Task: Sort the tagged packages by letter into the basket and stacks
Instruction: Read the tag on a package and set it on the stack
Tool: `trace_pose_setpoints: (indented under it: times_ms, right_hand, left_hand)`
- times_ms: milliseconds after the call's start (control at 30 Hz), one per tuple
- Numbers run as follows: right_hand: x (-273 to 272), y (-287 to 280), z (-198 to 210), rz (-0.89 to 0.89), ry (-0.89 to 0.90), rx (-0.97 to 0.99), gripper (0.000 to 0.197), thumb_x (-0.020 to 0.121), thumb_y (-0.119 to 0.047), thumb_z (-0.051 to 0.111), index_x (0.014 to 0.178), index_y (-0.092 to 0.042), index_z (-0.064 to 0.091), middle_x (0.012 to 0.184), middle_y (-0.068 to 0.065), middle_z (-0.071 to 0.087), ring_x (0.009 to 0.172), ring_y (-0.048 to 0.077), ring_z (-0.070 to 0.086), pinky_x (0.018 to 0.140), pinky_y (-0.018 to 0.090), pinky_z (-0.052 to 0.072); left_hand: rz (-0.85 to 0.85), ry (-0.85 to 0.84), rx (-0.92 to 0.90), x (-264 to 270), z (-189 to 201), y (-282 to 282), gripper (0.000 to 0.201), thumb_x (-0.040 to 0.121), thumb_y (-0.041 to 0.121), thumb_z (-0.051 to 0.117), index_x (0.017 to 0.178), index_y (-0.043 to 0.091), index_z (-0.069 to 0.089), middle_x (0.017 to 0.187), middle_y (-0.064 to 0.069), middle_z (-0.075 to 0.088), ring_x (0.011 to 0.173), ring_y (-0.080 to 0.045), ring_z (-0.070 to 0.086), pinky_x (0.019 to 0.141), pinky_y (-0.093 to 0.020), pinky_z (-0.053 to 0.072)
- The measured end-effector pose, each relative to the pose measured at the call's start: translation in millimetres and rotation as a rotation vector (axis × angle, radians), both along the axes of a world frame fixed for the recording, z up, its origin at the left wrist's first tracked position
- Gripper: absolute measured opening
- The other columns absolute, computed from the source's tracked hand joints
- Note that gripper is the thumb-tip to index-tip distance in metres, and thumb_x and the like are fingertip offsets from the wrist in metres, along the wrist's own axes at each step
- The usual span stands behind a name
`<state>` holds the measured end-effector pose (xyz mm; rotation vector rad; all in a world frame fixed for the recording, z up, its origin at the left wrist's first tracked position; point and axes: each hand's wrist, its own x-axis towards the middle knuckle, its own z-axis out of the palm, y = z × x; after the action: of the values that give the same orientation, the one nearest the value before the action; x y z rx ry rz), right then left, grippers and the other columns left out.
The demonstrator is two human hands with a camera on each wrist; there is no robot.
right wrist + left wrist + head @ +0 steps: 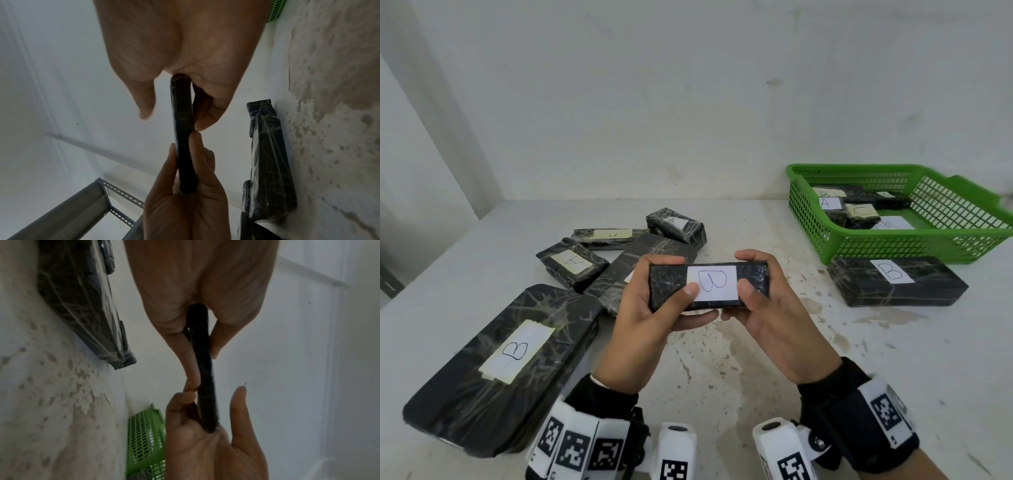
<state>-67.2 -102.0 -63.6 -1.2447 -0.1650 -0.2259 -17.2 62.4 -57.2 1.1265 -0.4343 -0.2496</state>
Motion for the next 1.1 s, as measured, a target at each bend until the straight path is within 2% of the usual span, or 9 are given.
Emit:
trace_pose_setpoints:
  times_ms: [100,200,267,433,567,700,833,967,1100]
  right_hand:
    - [0,0,-2,-0.057,-0.025,-0.113,0.059,0.073,-0.045,0.081,0.117,-0.023,0.048,0.105,0.003,0.067,0.084,0.016,0.060,0.074,0.028,0.050]
    - [0,4,-5,-0.087,-0.043,-0.106,0.064,0.070,-0.051,0.082,0.115,-0.020,0.048,0.103,0.005,0.066,0.082,0.017,0.058,0.072,0.029,0.050]
    - [0,7,-6,-0.103,-0.049,-0.093,0.066,0.068,-0.051,0.084,0.114,-0.020,0.049,0.101,0.003,0.067,0.081,0.017,0.059,0.071,0.029,0.050]
    - [-2,6,-6,-0.165,-0.046,-0.130,0.044,0.072,-0.024,0.079,0.106,-0.019,0.051,0.091,0.003,0.068,0.075,0.012,0.062,0.068,0.024,0.050]
    - [-3,11,-8,-0.172,-0.031,-0.131,0.038,0.076,-0.013,0.075,0.103,-0.018,0.049,0.085,-0.003,0.067,0.070,0.009,0.060,0.065,0.023,0.049]
    - [-3,14,-6,-0.216,-0.017,-0.106,0.048,0.069,-0.031,0.085,0.101,-0.019,0.052,0.087,0.001,0.069,0.074,0.014,0.062,0.063,0.025,0.050]
    - [-3,17,-7,-0.310,-0.018,-0.102,0.034,0.076,-0.021,0.079,0.096,-0.014,0.052,0.080,-0.005,0.068,0.074,0.013,0.065,0.060,0.025,0.050]
    - [-4,20,-8,-0.328,-0.004,-0.106,0.035,0.075,-0.025,0.079,0.095,-0.014,0.052,0.081,-0.002,0.065,0.073,0.015,0.062,0.060,0.025,0.049]
    - [-3,21,-6,-0.318,0.031,-0.029,0.061,0.061,-0.051,0.088,0.095,-0.014,0.053,0.079,-0.002,0.066,0.071,0.014,0.061,0.058,0.025,0.049]
  left_hand:
    - [-0.041,-0.001,0.004,-1,4,2,0.045,0.074,0.014,0.074,0.112,0.010,0.050,0.103,-0.014,0.074,0.095,-0.033,0.073,0.071,-0.035,0.060]
    - [-0.007,-0.008,0.014,0,5,3,0.039,0.079,0.003,0.076,0.108,0.010,0.050,0.096,-0.009,0.074,0.092,-0.031,0.073,0.067,-0.034,0.060]
    - [0.012,-0.015,0.018,-3,6,1,0.037,0.077,0.005,0.070,0.107,0.008,0.049,0.093,-0.009,0.074,0.089,-0.030,0.074,0.067,-0.035,0.061]
    - [-0.010,-0.007,0.010,-6,7,0,0.043,0.077,0.015,0.079,0.107,0.009,0.049,0.096,-0.018,0.073,0.089,-0.035,0.073,0.071,-0.039,0.061]
    - [0.085,-0.020,0.035,-3,6,0,0.028,0.081,0.013,0.076,0.099,0.011,0.054,0.094,-0.018,0.066,0.087,-0.031,0.074,0.065,-0.040,0.061]
    - [0.101,-0.047,0.077,-6,6,-2,0.026,0.080,0.018,0.070,0.099,0.011,0.053,0.090,-0.014,0.068,0.085,-0.032,0.074,0.068,-0.043,0.062]
    - [0.018,-0.047,0.082,-7,5,-2,0.035,0.084,0.034,0.074,0.101,0.012,0.052,0.095,-0.016,0.071,0.088,-0.037,0.073,0.075,-0.046,0.061]
    - [0.070,-0.088,0.072,-7,7,-2,0.020,0.086,0.013,0.061,0.099,0.003,0.048,0.079,0.004,0.071,0.075,-0.021,0.074,0.066,-0.036,0.061]
    - [0.075,-0.099,0.108,-8,5,-4,0.012,0.093,0.006,0.057,0.100,0.003,0.048,0.077,0.006,0.070,0.075,-0.019,0.073,0.068,-0.038,0.062]
